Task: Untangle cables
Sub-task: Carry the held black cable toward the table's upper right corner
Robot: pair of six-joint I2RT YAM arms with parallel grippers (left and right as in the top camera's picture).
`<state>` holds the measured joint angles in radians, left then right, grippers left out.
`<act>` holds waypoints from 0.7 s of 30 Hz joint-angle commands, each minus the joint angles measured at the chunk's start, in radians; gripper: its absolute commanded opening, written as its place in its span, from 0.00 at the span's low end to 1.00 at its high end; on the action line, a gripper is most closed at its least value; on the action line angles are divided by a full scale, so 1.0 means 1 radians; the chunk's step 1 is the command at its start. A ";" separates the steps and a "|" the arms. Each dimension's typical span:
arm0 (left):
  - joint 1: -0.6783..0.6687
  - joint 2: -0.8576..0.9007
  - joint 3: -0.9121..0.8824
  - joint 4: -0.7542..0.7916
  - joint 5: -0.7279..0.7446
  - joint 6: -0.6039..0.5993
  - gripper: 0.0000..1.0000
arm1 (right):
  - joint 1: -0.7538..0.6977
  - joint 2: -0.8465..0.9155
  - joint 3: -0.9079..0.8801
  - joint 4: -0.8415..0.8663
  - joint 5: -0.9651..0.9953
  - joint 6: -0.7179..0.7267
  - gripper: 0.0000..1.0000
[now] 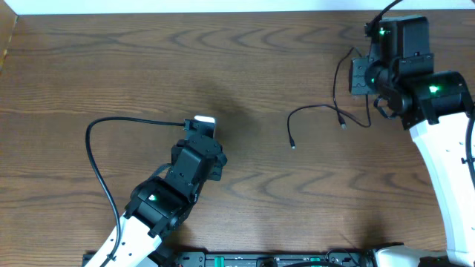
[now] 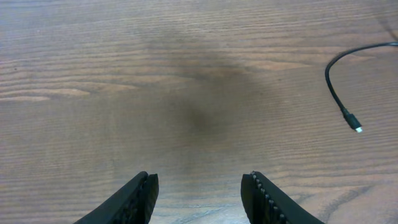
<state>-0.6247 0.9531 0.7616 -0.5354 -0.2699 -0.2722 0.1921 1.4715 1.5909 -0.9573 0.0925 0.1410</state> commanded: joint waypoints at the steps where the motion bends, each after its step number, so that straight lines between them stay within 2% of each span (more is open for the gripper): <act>1: -0.002 0.000 0.004 -0.002 -0.032 0.016 0.49 | -0.015 0.006 0.020 0.019 -0.069 -0.024 0.01; 10: -0.002 0.000 0.004 0.002 -0.032 0.016 0.50 | -0.014 0.079 0.020 0.092 -0.279 -0.026 0.01; 16: -0.002 0.003 0.004 0.031 -0.035 0.041 0.56 | -0.014 0.140 0.020 0.104 -0.288 -0.050 0.01; 21: -0.002 0.017 0.004 0.068 -0.035 0.047 0.58 | -0.014 0.176 0.020 0.142 -0.292 -0.096 0.01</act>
<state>-0.6247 0.9581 0.7616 -0.4797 -0.2890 -0.2436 0.1799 1.6360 1.5913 -0.8326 -0.1780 0.0891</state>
